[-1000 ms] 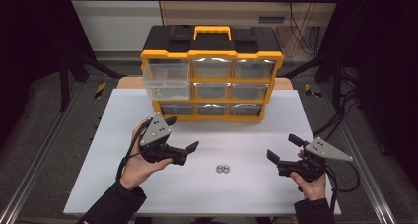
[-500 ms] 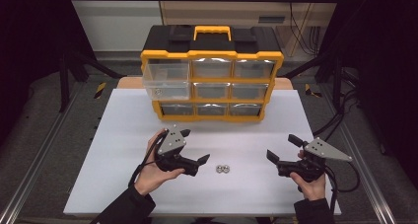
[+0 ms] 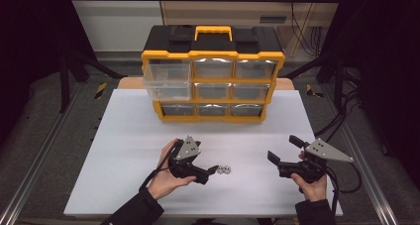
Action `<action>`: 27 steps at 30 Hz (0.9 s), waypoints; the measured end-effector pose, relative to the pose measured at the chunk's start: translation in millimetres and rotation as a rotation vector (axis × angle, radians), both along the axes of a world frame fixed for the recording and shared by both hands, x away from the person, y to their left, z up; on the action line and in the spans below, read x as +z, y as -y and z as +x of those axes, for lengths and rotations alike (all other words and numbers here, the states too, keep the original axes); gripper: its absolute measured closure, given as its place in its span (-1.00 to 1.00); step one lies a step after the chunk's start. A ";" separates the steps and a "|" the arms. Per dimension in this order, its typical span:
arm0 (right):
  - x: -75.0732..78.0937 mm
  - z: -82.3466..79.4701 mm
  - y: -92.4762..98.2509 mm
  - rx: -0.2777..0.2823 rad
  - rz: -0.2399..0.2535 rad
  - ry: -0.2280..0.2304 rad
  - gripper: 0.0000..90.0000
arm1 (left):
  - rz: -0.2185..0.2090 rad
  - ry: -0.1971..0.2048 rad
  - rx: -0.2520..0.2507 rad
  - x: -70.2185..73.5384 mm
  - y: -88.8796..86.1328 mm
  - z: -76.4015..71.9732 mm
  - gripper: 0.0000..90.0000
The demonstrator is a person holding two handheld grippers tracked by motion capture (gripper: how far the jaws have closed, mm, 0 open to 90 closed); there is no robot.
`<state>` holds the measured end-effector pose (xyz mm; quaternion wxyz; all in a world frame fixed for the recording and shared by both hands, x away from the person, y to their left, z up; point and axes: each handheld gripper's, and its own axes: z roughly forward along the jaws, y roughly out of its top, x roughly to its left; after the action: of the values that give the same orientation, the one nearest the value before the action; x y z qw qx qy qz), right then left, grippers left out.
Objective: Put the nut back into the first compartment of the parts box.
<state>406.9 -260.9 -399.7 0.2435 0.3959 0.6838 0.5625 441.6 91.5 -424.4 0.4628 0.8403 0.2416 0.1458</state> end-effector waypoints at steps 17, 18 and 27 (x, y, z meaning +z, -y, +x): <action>-0.1 -0.2 -0.5 0.005 -0.003 0.000 -0.93 | 0.072 -0.080 -0.014 -28.5 23.0 3.4 -0.76; 0.0 -0.4 -0.6 0.006 -0.001 -0.001 -0.93 | 0.076 -0.081 -0.016 -29.4 23.8 3.7 -0.75; -0.3 -0.2 -0.8 0.008 0.001 0.000 -0.93 | 0.087 -0.101 -0.027 -39.2 30.8 7.3 -0.55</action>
<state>406.6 -260.1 -400.0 0.2411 0.3930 0.6852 0.5638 448.9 60.8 -463.5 0.4149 0.8692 0.2467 0.1075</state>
